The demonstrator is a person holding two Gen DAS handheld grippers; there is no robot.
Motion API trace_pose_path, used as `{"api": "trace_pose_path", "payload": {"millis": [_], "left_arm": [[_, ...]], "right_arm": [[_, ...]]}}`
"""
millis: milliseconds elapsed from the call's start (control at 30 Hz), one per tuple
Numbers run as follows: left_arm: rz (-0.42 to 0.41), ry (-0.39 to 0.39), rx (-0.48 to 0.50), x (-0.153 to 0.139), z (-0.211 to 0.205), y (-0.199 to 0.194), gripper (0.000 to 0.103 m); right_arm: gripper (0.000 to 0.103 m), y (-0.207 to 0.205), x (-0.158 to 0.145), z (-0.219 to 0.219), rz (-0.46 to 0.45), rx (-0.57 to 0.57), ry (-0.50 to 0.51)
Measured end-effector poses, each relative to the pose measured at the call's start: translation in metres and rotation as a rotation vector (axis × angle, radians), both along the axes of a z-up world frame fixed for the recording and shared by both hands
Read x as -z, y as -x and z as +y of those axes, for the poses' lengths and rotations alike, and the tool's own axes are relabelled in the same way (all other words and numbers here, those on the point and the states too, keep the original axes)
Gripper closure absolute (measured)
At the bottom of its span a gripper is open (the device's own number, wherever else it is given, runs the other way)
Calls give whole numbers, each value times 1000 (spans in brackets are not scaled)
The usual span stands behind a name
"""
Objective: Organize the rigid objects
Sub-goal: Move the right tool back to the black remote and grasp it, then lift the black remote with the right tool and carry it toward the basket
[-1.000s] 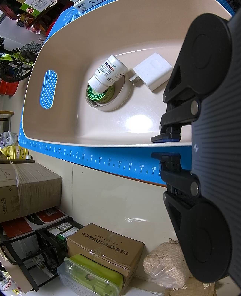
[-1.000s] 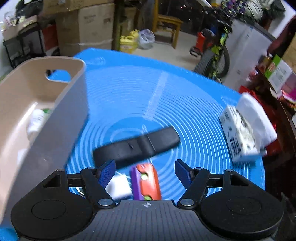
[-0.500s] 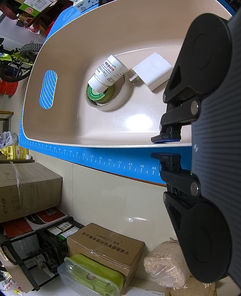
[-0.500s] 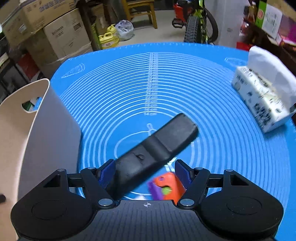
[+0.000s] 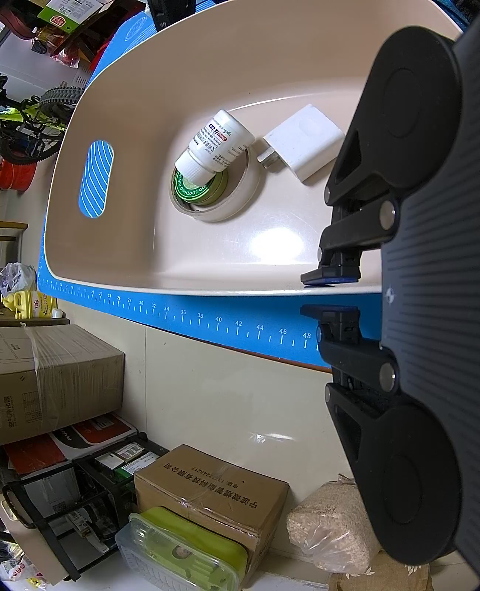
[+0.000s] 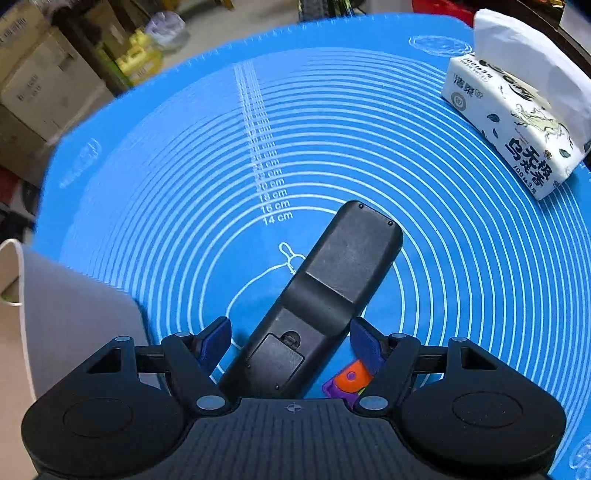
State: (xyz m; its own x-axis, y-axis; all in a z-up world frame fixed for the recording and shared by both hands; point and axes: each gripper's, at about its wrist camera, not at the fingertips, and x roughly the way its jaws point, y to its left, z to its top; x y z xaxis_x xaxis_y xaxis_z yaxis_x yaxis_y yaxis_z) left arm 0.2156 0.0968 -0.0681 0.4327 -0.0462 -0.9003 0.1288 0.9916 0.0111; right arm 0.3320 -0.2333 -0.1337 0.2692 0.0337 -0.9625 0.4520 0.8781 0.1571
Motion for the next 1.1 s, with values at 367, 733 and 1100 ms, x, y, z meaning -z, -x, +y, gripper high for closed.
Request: {"api": "trace_pose_path", "payload": {"millis": [367, 733, 1100], "left_arm": [[0, 4, 0, -1, -1, 0, 89], [0, 5, -1, 0, 0, -1, 89], [-1, 4, -1, 1, 1, 0, 89]], "right_arm": [[44, 1, -1, 32, -2, 8, 144], [50, 25, -16, 25, -125, -66, 150], [51, 24, -20, 18, -171, -91, 197]]}}
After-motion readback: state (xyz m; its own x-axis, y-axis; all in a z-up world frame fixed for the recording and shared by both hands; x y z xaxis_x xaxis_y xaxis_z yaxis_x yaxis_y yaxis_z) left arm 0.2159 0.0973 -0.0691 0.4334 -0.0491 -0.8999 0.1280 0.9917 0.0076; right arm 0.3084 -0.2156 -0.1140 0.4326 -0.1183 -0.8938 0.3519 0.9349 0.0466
